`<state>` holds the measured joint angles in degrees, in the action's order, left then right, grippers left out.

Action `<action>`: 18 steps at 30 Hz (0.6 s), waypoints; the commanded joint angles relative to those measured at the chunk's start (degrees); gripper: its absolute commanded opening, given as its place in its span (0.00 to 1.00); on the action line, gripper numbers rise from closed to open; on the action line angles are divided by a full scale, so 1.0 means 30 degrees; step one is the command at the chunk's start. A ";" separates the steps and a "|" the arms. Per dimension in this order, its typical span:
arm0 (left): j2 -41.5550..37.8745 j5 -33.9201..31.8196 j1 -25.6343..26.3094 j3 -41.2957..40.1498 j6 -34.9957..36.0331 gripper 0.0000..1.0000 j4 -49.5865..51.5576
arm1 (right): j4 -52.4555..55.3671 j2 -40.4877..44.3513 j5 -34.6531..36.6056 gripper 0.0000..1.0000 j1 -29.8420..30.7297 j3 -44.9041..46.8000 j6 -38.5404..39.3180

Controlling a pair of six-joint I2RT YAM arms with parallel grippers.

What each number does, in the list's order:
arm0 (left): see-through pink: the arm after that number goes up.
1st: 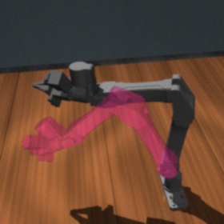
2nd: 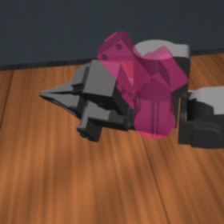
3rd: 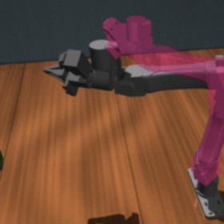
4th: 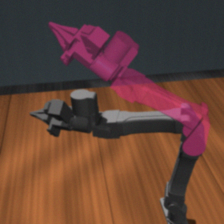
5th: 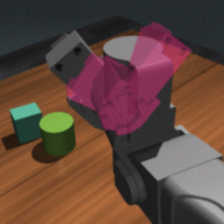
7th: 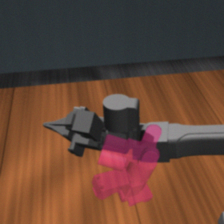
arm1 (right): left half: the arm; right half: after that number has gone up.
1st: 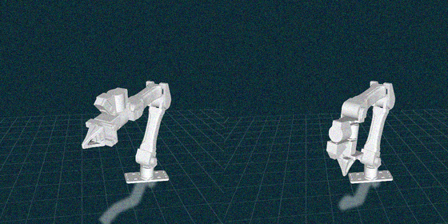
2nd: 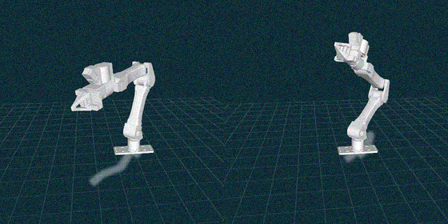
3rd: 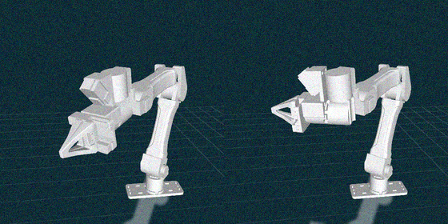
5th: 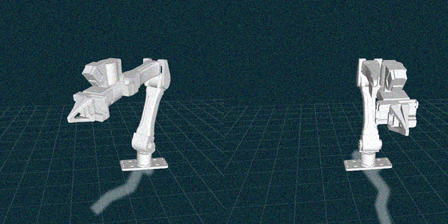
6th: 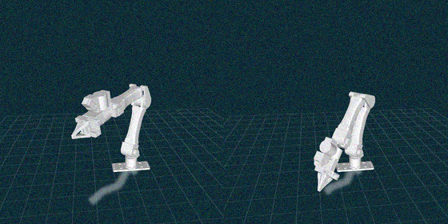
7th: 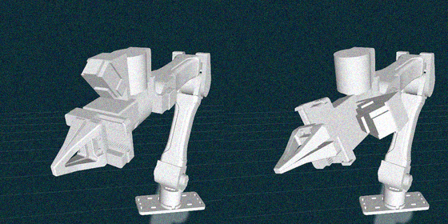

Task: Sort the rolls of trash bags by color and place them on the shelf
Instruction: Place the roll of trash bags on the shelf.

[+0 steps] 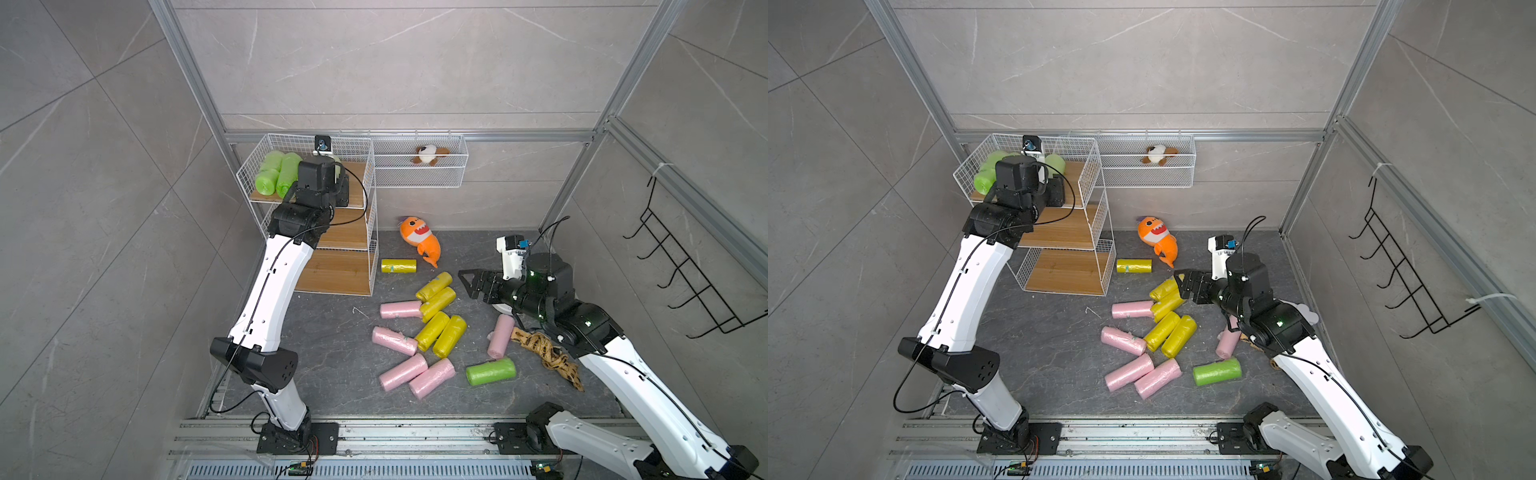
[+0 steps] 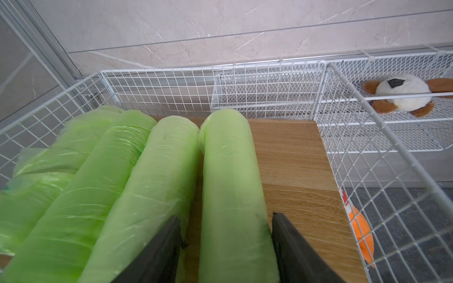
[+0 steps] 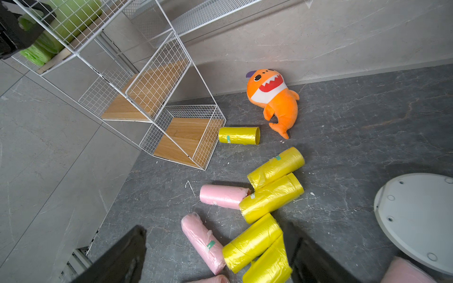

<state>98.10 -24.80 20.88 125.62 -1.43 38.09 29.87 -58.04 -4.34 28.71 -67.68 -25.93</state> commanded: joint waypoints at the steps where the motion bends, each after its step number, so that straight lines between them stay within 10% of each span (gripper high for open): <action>1: -0.1626 0.0193 -0.0075 -0.0436 -0.0264 0.62 -0.0955 | -0.0489 -0.0192 -0.0310 0.92 0.0128 0.0265 -0.0349; 18: -0.1589 -0.1111 -0.0062 -0.0302 0.1005 0.52 -0.0608 | 0.0625 -0.0350 -0.0132 0.92 0.0131 0.0171 -0.0105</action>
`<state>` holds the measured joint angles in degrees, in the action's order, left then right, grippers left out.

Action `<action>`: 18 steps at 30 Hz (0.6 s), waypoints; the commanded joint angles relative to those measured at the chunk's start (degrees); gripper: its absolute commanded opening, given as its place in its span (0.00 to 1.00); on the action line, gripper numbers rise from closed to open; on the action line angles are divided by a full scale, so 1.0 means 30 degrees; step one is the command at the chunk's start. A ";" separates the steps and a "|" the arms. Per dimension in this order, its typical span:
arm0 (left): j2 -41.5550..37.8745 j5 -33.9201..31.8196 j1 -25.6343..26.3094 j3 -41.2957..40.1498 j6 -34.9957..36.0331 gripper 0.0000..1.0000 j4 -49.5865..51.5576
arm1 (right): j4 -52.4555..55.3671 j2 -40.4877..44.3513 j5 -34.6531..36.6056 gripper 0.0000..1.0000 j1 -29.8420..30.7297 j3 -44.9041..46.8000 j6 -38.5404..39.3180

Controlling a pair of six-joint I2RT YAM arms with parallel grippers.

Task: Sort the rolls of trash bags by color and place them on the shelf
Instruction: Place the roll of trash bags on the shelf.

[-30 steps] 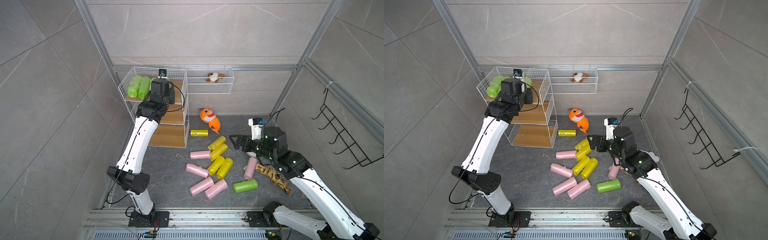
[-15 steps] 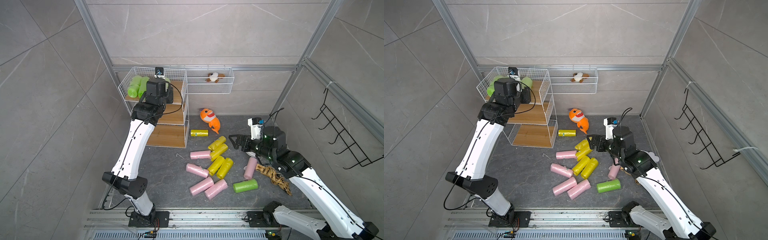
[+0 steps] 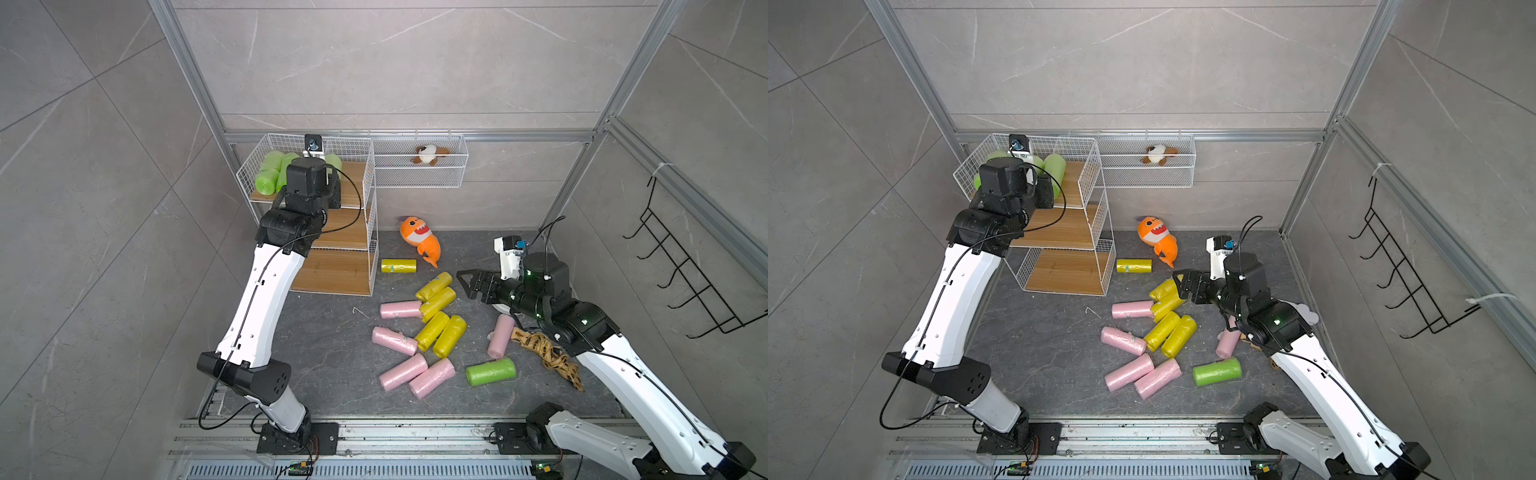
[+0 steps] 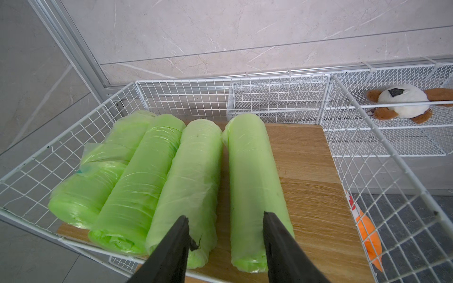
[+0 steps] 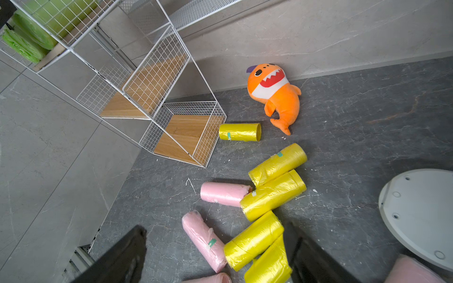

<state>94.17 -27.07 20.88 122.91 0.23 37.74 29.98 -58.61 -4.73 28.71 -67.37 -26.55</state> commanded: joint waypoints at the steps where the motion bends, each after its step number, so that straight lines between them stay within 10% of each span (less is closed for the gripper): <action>1: -0.0338 -0.0374 -0.0077 0.0616 0.0502 0.52 -0.0500 | 0.0937 -0.0250 0.0093 0.92 0.0139 0.0070 0.0172; 10: -0.1613 0.2444 -0.0077 -0.0067 -0.1191 0.58 -0.0150 | 0.4813 -0.1696 0.0201 0.92 0.0139 0.0278 0.0934; 18: -0.5637 0.7022 -0.0077 -0.5844 -0.4043 0.63 -0.2139 | 0.8132 -0.2414 0.0572 0.93 0.0126 0.1157 0.1331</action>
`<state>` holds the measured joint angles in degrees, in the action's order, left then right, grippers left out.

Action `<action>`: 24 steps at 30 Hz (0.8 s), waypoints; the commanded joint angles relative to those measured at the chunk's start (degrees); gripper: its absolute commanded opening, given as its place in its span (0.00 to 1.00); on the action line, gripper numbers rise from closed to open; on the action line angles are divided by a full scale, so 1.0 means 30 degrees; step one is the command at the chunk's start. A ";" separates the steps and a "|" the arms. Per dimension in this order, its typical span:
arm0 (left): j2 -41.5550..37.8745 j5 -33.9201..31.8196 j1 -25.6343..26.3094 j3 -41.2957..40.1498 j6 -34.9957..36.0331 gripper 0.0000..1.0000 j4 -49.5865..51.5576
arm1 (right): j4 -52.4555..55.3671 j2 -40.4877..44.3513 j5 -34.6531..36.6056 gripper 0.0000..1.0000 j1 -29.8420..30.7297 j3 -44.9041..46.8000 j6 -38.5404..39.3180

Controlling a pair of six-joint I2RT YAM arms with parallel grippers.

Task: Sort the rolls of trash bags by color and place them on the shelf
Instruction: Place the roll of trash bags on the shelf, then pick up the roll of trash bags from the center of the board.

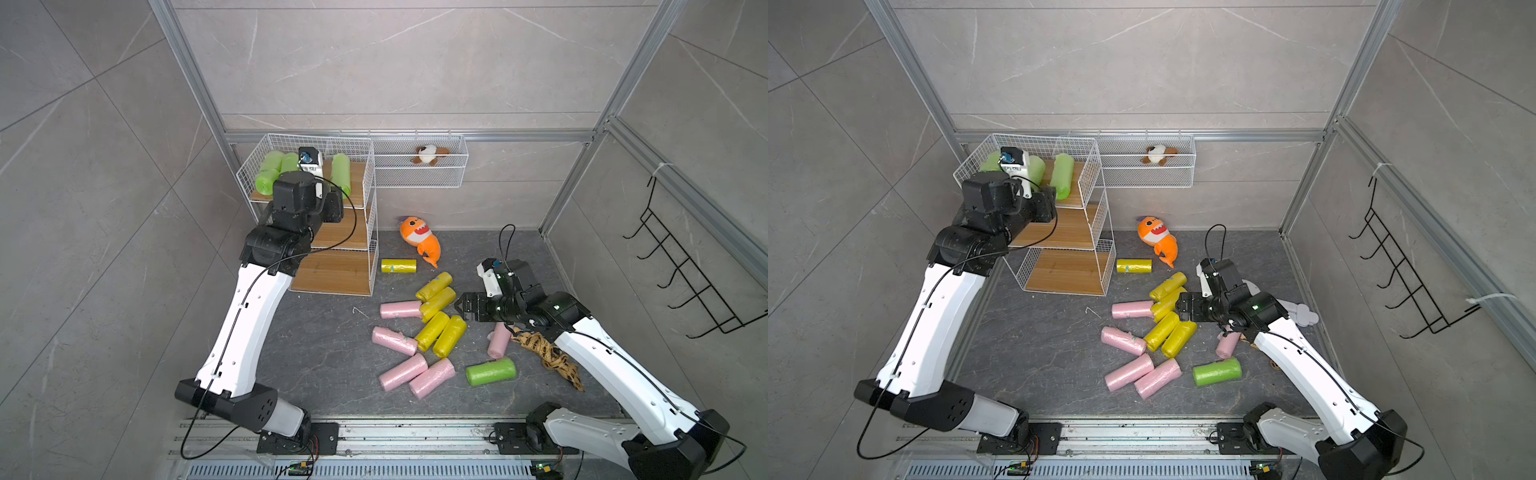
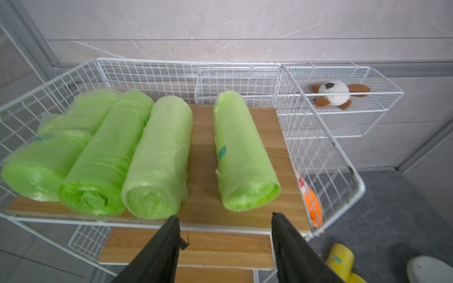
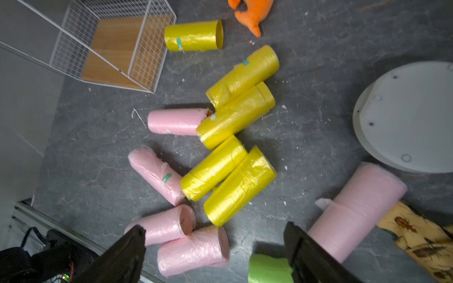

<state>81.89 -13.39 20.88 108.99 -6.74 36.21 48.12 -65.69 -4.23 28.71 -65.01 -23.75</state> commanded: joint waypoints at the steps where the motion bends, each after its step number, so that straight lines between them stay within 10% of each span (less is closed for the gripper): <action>1: -0.2174 0.3107 -0.0077 -0.2200 -0.2253 0.63 -0.1999 | 0.2357 0.0032 0.0497 0.93 0.0128 0.0621 0.0239; 10: -0.7516 0.7689 0.0273 -1.1379 -0.5473 0.63 -0.5349 | 0.3702 0.0545 0.1102 0.93 0.0098 0.3076 -0.0979; 24: -1.0507 0.8944 0.2846 -1.9733 -0.7379 0.63 -0.8644 | 0.4079 0.0673 -0.0668 0.94 -0.1514 0.6082 -0.4413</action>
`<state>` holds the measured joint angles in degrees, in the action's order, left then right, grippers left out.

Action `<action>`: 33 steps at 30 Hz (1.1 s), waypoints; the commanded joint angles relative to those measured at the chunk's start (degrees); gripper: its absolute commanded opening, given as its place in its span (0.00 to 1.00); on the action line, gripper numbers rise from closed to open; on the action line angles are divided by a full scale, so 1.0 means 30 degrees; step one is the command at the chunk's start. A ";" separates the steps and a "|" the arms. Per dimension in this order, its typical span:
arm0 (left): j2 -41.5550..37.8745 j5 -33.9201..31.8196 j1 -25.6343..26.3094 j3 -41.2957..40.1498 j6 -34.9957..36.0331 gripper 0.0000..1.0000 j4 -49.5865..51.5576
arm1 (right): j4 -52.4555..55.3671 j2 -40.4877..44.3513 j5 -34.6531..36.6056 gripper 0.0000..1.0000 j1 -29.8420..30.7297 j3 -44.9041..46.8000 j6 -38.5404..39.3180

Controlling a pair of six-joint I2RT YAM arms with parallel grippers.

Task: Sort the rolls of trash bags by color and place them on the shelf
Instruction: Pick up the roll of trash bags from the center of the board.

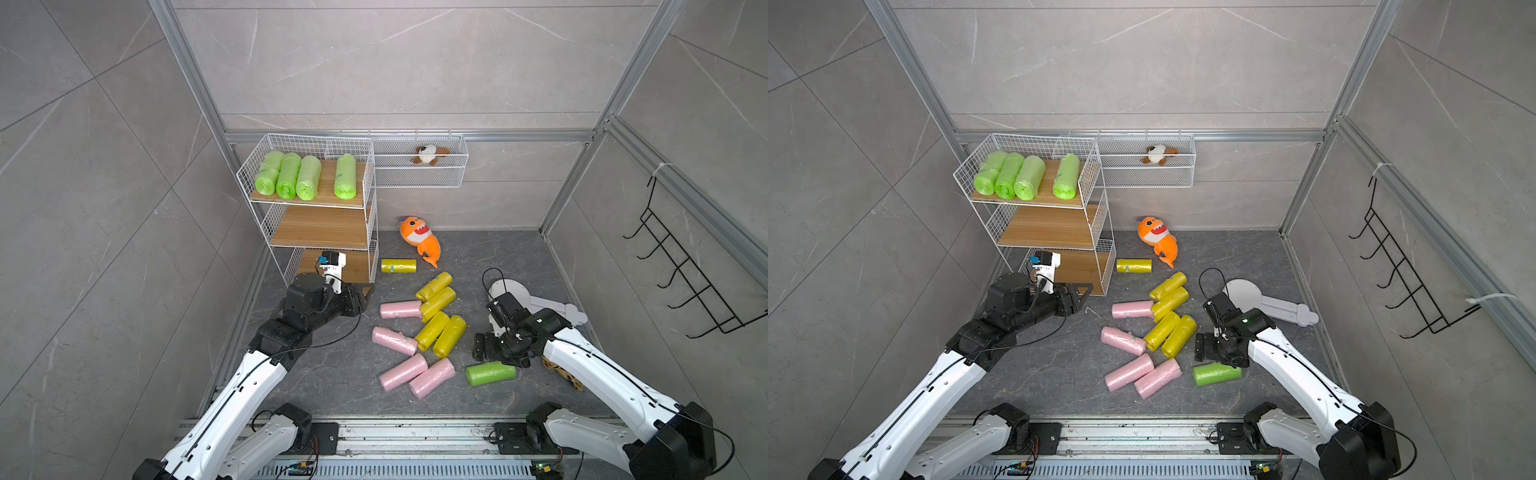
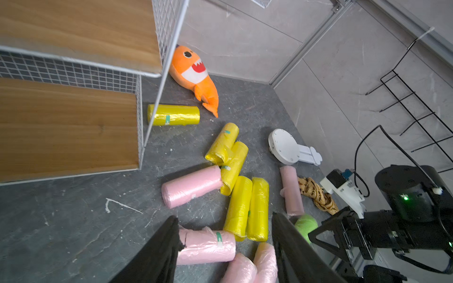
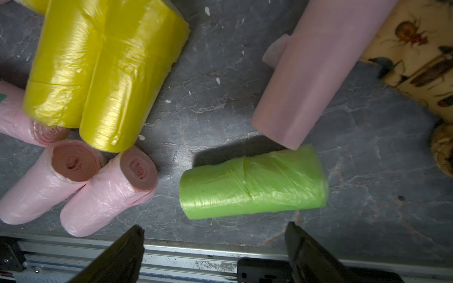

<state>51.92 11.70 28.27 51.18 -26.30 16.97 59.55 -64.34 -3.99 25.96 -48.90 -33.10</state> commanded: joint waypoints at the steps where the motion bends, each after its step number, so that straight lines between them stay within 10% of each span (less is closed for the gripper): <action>1: -0.0539 0.0581 0.0536 -0.0721 -0.0941 0.63 -0.2493 | 0.0179 0.0282 -0.0816 0.94 -0.0893 0.0978 -0.1600; 33: 0.2083 0.2250 0.1351 -0.2203 -0.1189 0.63 -0.6095 | -0.6823 -0.2470 -0.2314 0.81 -0.3186 0.5171 -0.5958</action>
<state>57.82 17.08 31.92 45.01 -28.73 2.02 43.07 -70.32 -8.49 16.47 -33.85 -49.12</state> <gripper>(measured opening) 0.630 0.822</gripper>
